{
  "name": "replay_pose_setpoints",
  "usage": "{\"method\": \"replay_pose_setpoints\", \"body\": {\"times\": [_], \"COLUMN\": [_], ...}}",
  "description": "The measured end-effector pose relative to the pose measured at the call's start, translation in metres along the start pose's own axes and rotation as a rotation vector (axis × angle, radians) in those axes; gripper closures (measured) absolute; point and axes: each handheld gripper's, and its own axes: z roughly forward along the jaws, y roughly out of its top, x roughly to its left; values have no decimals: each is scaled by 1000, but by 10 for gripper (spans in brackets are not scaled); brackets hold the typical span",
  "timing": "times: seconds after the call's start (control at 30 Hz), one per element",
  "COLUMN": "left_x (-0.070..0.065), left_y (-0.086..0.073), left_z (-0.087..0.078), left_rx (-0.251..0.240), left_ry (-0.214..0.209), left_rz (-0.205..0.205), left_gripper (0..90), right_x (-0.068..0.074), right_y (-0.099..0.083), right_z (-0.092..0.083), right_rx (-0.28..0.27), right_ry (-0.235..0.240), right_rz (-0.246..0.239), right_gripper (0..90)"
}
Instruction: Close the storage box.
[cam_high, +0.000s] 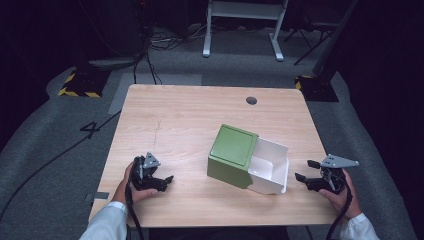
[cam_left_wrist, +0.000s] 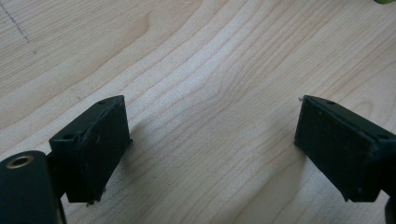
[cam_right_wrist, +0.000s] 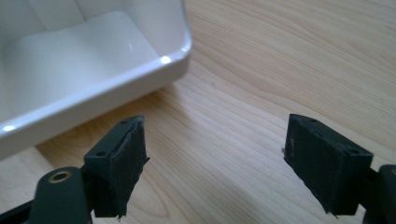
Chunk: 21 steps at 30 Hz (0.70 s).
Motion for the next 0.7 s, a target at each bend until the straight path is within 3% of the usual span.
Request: {"method": "replay_pose_setpoints", "body": {"times": [0.5,0.7], "left_x": [-8,-9], "left_y": [3,3], "left_z": [3,3], "left_rx": [0,0], "left_ry": [-9,-12], "left_rz": [4,1], "left_gripper": [103,103], "right_x": [26,33], "right_y": [33,34], "right_z": [7,18], "right_rx": [4,38], "right_ry": [60,91], "right_rz": [-54,-52], "right_gripper": [230,227]}}
